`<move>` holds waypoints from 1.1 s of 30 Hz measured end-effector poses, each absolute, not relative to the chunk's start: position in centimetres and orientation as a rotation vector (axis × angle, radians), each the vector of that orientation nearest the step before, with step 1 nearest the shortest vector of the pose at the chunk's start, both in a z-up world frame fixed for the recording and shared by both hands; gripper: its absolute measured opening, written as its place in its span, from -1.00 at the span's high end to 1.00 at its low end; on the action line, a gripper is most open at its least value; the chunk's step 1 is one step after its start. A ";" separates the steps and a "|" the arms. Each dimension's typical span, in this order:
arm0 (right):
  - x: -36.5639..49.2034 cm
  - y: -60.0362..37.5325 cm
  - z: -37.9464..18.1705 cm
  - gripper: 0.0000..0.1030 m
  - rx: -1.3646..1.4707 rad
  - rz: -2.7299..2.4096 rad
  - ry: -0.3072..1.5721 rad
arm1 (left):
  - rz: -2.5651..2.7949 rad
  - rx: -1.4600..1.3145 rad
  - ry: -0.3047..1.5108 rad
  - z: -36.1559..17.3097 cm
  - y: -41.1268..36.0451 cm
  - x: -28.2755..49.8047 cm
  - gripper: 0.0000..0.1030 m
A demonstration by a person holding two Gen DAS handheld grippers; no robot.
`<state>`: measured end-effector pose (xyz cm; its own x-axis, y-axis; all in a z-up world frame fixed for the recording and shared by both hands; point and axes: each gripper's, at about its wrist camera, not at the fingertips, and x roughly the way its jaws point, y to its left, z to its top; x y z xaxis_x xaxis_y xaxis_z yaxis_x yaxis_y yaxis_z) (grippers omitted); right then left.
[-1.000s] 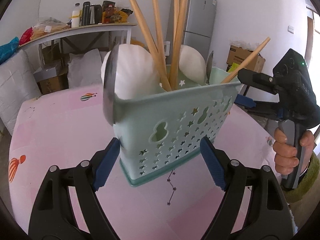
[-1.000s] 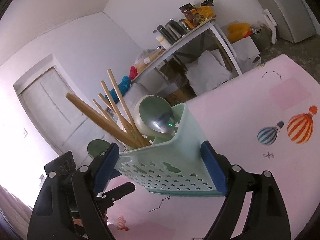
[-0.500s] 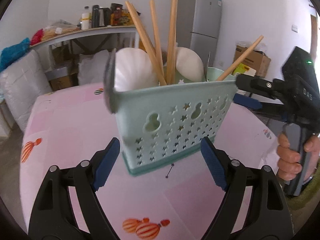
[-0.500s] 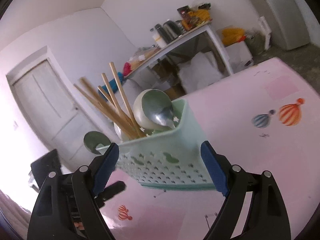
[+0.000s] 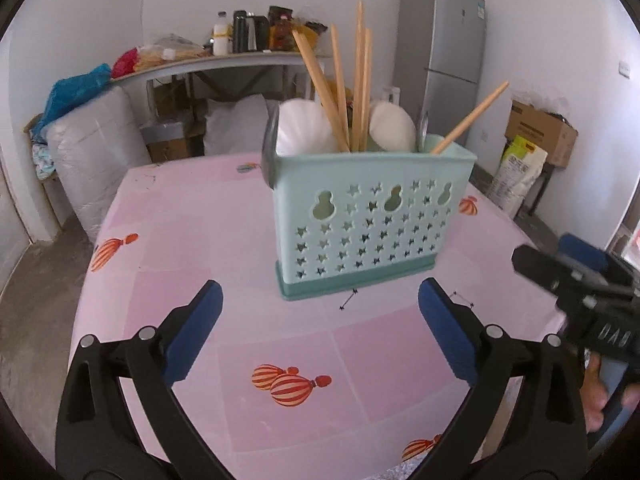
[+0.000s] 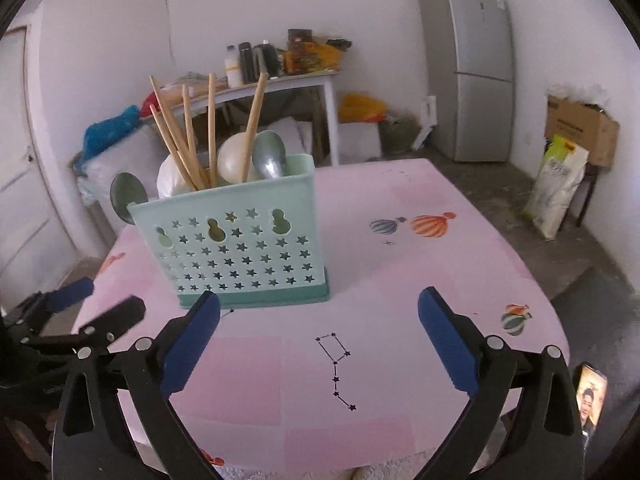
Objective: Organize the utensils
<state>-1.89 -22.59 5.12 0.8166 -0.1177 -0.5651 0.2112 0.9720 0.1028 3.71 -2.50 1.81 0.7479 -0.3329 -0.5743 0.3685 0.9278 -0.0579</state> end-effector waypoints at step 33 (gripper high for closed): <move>-1.7 -22.6 5.5 -0.87 0.050 -0.355 0.621 | 0.125 0.127 0.617 2.9 -0.6 3.9 -0.83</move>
